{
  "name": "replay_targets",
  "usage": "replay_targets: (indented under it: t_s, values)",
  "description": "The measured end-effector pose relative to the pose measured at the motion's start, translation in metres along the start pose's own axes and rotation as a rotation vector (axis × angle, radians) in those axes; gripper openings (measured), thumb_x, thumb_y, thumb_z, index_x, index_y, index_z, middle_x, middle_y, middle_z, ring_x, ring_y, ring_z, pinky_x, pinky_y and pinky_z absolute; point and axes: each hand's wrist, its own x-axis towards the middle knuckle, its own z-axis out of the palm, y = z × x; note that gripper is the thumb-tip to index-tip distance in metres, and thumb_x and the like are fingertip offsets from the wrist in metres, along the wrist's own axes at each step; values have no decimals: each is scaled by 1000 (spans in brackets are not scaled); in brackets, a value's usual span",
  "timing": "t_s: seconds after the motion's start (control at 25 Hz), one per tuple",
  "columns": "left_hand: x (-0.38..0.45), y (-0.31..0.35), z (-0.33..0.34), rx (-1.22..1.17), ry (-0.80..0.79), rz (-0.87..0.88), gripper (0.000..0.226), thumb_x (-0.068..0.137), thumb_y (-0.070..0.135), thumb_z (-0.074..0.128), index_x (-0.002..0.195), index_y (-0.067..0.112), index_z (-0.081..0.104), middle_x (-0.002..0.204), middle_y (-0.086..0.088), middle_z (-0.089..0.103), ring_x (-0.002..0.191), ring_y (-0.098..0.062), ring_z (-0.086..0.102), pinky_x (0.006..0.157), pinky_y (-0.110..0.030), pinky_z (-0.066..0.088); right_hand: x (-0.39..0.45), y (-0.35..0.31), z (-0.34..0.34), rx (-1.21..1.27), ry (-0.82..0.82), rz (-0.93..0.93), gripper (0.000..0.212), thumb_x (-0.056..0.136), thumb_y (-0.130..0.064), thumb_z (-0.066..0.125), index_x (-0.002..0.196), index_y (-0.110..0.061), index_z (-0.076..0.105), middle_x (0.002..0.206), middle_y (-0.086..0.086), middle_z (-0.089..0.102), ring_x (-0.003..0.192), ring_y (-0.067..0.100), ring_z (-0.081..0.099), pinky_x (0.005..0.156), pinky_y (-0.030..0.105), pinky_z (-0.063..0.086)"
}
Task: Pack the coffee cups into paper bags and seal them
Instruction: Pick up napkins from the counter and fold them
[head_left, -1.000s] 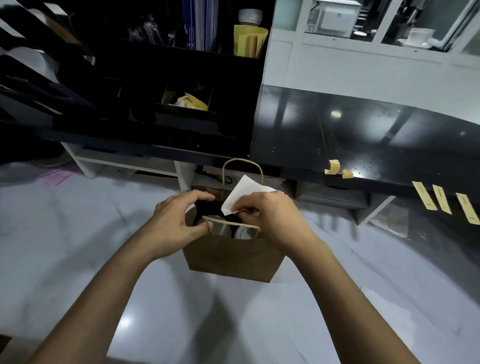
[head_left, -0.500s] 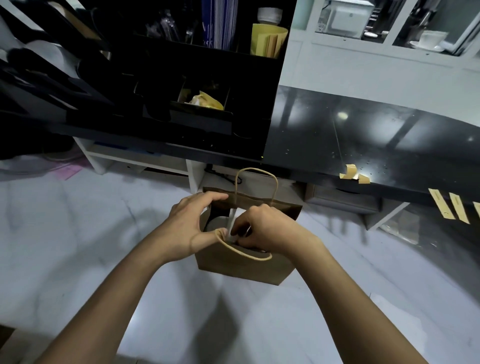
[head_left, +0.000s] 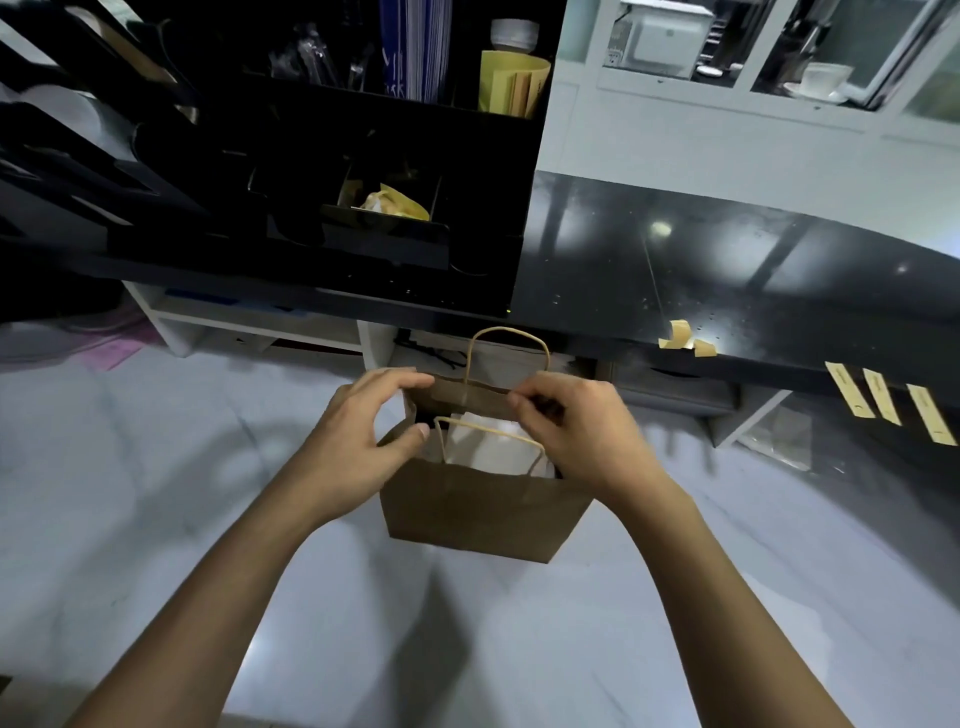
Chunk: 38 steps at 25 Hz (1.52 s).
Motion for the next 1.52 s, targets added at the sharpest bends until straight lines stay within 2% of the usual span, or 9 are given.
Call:
replay_targets:
  t_s: [0.12, 0.24, 0.32, 0.56, 0.8, 1.08, 1.2, 1.36, 1.52]
  values:
    - [-3, -4, -1, -37, 68, -52, 46, 95, 31, 65, 128, 56, 45, 114, 56, 35, 120, -1, 38, 92, -31, 37, -12, 11, -6, 26, 259, 77, 19, 100, -36, 58, 87, -24, 67, 77, -14, 64, 73, 6, 59, 62, 26, 48]
    - [-6, -10, 0, -39, 107, -117, 37, 97, 32, 61, 126, 50, 46, 120, 33, 47, 123, -4, 43, 93, -31, 39, -24, 24, -5, 32, 358, 209, 36, 102, -46, 50, 79, -21, 60, 73, -7, 59, 69, 12, 56, 60, 36, 49]
    - [-8, -13, 0, -26, 104, -147, 26, 98, 33, 59, 120, 45, 51, 124, 21, 52, 122, -5, 44, 92, -31, 40, -30, 30, -1, 5, 352, 262, 49, 102, -54, 40, 75, -19, 62, 75, -5, 56, 69, 12, 55, 62, 38, 49]
    - [-13, -15, 1, -9, 1, -148, 11, 102, 38, 50, 99, 47, 57, 103, 35, 50, 98, 7, 50, 76, -17, 39, -37, 33, 8, 78, 279, 309, 62, 102, -64, 31, 71, -30, 73, 89, -11, 56, 79, 3, 57, 66, 23, 44]
    - [-14, -17, 1, -130, -128, -169, 29, 102, 40, 45, 123, 32, 63, 131, 15, 53, 128, -10, 45, 106, -37, 40, -37, 28, 13, 109, 186, 267, 73, 90, -73, 32, 95, -20, 82, 102, -12, 50, 98, 7, 54, 73, 21, 43]
    - [-12, -11, -1, 53, -134, -80, 32, 89, 23, 72, 116, 37, 61, 163, 21, 14, 147, -16, 26, 113, -46, 38, -42, 26, 8, -2, 174, 228, 56, 92, -69, 41, 95, -30, 81, 142, -13, 46, 132, 10, 36, 102, 39, 39]
    - [-8, -12, -1, 56, -126, -63, 26, 91, 25, 71, 108, 41, 60, 162, 18, 22, 146, -17, 28, 114, -47, 37, -43, 27, 7, -17, 92, 208, 52, 91, -70, 41, 95, -33, 77, 138, -15, 53, 128, 8, 38, 106, 42, 37]
    - [-3, -16, -2, 40, -43, -49, 20, 91, 27, 72, 102, 41, 64, 142, 14, 47, 132, -16, 43, 108, -47, 43, -47, 33, 5, -63, 40, 140, 24, 91, -55, 61, 100, -36, 71, 129, -18, 52, 123, 4, 42, 104, 32, 30]
    - [0, -23, 3, 47, 42, -59, 26, 85, 31, 77, 97, 41, 56, 116, 24, 51, 116, -8, 49, 88, -33, 48, -47, 35, 7, -84, 64, 115, 13, 89, -40, 74, 98, -39, 66, 121, -20, 53, 116, 3, 46, 104, 31, 33]
